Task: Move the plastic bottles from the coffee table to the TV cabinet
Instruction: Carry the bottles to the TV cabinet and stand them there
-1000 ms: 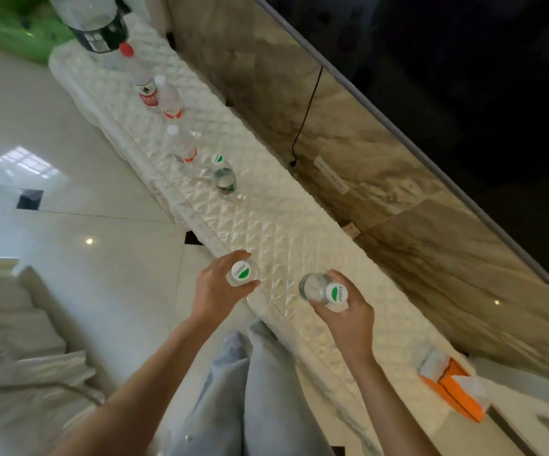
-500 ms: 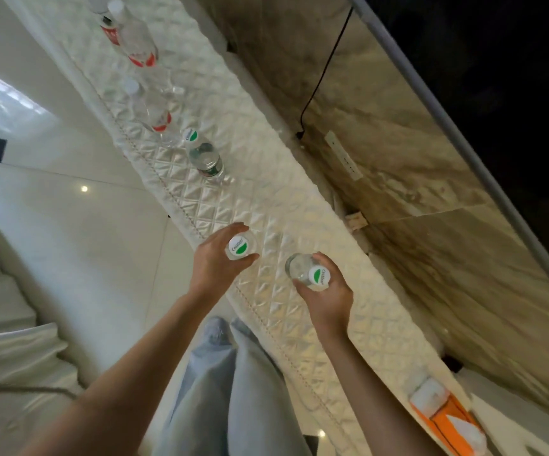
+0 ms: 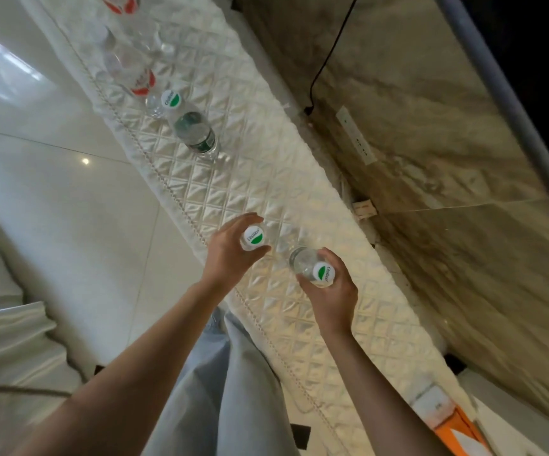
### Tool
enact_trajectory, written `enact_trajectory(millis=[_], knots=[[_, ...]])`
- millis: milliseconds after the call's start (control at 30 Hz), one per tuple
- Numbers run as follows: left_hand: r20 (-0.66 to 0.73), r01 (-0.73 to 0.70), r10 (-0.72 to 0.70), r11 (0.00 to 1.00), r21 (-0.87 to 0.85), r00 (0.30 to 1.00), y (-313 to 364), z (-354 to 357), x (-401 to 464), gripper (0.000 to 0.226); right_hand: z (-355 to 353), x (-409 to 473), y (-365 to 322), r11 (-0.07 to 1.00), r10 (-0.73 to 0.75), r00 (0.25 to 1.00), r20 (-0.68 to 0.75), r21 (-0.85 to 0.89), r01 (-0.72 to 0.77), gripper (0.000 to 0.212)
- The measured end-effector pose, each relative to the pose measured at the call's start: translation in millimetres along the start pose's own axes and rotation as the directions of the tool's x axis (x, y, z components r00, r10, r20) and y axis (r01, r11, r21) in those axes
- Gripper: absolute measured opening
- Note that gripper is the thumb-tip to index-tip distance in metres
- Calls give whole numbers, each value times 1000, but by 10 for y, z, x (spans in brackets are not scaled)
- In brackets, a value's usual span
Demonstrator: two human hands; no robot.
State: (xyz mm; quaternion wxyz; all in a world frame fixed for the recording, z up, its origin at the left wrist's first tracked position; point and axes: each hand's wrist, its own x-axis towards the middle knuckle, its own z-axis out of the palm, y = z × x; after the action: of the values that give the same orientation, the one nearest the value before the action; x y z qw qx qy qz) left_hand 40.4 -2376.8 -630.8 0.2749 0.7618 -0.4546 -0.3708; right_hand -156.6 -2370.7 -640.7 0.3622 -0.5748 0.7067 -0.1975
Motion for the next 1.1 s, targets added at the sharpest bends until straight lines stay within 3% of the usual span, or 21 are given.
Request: enact_trajectory(millis=[167, 467, 667, 767, 900, 1100], knots=[[31, -17, 16, 1000, 23, 999, 42, -22, 5, 55, -35, -32, 40, 1000, -26, 998, 58, 3, 26, 61], [149, 17, -36, 992, 125, 988, 313, -290, -92, 62, -277, -70, -159, 996, -1, 955, 298, -81, 26, 69], [151, 0, -31, 979, 203, 988, 601, -685, -361, 60, -666, -69, -612, 977, -72, 926, 369, -159, 140, 58], [84, -10, -16, 953, 303, 996, 690, -964, -608, 53, -830, -136, -829, 954, -111, 914, 391, -215, 208, 52], [-135, 60, -12, 932, 358, 991, 695, -1404, -1058, 46, -965, -345, -1164, 899, -216, 888, 406, -272, 344, 45], [-356, 170, -12, 894, 415, 934, 401, -1933, -1766, 40, -875, -783, -1671, 753, -434, 777, 456, -290, 590, 39]])
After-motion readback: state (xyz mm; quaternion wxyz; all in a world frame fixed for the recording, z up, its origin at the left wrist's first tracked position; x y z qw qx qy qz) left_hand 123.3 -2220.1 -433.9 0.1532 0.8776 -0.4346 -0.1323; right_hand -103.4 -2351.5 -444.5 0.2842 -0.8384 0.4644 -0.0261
